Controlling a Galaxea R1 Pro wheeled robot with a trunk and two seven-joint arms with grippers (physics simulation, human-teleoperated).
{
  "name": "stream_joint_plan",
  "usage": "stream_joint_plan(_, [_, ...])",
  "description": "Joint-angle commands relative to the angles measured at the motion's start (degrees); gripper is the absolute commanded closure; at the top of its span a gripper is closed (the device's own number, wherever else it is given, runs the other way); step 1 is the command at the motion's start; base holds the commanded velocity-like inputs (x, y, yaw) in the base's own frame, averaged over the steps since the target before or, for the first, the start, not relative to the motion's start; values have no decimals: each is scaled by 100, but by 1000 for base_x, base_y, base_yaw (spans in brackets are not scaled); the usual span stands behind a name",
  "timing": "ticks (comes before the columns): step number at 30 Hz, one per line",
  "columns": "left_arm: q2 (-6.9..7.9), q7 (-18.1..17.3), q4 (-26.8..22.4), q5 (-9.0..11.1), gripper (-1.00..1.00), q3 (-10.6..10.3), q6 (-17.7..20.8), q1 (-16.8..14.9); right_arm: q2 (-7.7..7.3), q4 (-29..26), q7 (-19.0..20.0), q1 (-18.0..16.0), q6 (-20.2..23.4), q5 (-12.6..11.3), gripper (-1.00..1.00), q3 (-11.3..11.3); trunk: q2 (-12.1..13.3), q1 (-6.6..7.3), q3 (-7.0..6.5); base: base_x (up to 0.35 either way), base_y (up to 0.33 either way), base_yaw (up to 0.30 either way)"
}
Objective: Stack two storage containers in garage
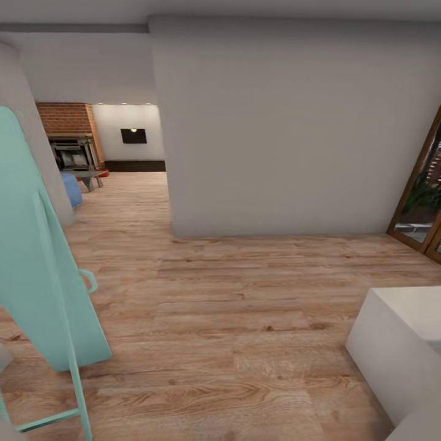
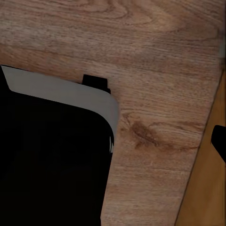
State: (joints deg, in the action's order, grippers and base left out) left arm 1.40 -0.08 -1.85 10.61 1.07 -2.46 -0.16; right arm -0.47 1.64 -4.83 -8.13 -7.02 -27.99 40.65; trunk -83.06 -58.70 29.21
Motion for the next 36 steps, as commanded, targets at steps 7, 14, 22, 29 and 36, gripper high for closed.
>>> stream_joint_plan(7, [0, 6, 1, 29, -100, 7, -25, -2, 3, 15, 0, -5, -28, -48, -100, 48, -2, -3, 5, 321, 0, 0])
stream_joint_plan(14, [0, 7, 1, 29, -100, 7, -19, -2, 3, 12, 0, -4, -28, -48, -100, 48, -2, -3, 5, 321, 0, 0])
stream_joint_plan(22, [0, 10, 1, 29, -100, 7, -18, -2, 3, 13, 0, -5, -28, -48, -100, 48, -2, -3, 5, 321, 0, 0])
stream_joint_plan(29, [0, 13, 1, 29, -100, 7, -18, -2, 3, 14, 0, -4, -28, -50, -100, 48, -2, -3, 5, 322, 0, 0])
stream_joint_plan(36, [0, 9, 1, 29, -100, 7, -18, -2, 3, 14, 0, -4, -28, -50, -100, 48, -2, -3, 5, 321, 0, 0])
